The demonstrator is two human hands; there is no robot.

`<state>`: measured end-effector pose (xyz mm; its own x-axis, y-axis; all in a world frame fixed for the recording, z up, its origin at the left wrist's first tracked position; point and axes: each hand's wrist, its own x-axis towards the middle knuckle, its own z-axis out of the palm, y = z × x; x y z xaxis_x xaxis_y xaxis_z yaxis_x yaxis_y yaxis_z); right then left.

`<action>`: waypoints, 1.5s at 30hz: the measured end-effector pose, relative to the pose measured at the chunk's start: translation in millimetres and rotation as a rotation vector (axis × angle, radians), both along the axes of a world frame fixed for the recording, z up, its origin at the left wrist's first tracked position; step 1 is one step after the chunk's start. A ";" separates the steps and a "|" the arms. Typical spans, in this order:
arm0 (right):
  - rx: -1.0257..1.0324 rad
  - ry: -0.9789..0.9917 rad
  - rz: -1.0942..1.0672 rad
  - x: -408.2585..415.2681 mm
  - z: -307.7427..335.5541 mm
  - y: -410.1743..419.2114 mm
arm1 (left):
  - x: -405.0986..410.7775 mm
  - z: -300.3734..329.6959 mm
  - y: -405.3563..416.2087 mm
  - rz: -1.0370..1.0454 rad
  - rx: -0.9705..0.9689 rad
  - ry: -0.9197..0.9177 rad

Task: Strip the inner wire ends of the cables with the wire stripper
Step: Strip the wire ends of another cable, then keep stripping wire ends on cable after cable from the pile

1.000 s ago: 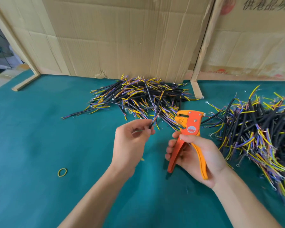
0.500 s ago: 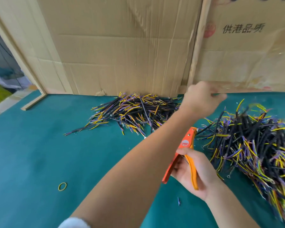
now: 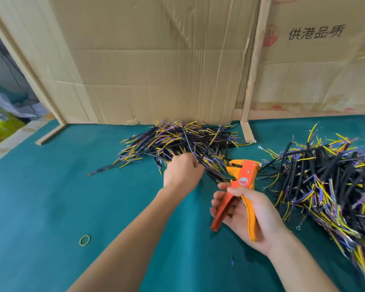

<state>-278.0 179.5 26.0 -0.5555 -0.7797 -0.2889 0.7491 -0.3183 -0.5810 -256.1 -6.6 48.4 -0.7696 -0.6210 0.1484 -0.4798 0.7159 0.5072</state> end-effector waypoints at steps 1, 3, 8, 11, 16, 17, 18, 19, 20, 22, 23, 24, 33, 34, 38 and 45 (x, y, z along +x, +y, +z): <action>0.000 0.018 0.002 -0.7 -0.2 0.3 | 8.4 0.0 2.6 -0.028 0.020 0.043; -0.001 0.070 -0.008 -2.8 0.2 0.0 | 31.2 -4.9 8.9 -0.106 0.060 0.108; -0.070 0.177 -0.083 -12.8 2.5 4.9 | 88.0 -24.3 25.1 -0.257 0.188 0.207; -0.121 0.227 -0.081 -20.5 4.2 11.4 | 103.0 -31.5 33.1 -0.281 0.250 0.249; -0.121 0.296 -0.051 -25.4 3.7 19.3 | 111.3 -35.3 36.2 -0.272 0.317 0.300; -0.128 0.290 -0.043 -25.6 3.1 20.0 | 112.5 -36.3 35.5 -0.276 0.333 0.287; -0.141 0.284 -0.029 -25.6 3.1 20.4 | 113.3 -36.3 35.3 -0.295 0.351 0.262; -0.155 0.280 -0.009 -25.1 3.4 20.9 | 113.4 -35.3 35.1 -0.326 0.372 0.235; -0.167 0.284 0.013 -24.5 4.1 20.8 | 112.6 -32.9 35.3 -0.357 0.386 0.212; -0.183 0.311 0.055 -23.5 5.4 20.2 | 106.0 -26.0 35.2 -0.397 0.338 0.203; -0.188 0.329 0.076 -22.6 5.9 19.5 | 100.3 -22.2 35.1 -0.407 0.317 0.212; -0.188 0.343 0.094 -21.5 6.0 18.7 | 93.6 -17.9 35.3 -0.411 0.340 0.231; -0.146 0.388 0.121 -20.8 4.4 16.8 | 57.2 -3.0 45.6 -0.267 0.934 0.615; -0.139 0.394 0.117 -21.1 4.4 16.8 | 56.8 -2.8 46.4 -0.262 0.962 0.632; -0.100 0.410 0.106 -20.2 4.4 16.3 | 56.0 -1.0 46.4 -0.249 1.074 0.665; -0.073 0.406 0.104 -18.2 5.4 16.2 | 57.7 0.5 37.5 -0.215 1.141 0.694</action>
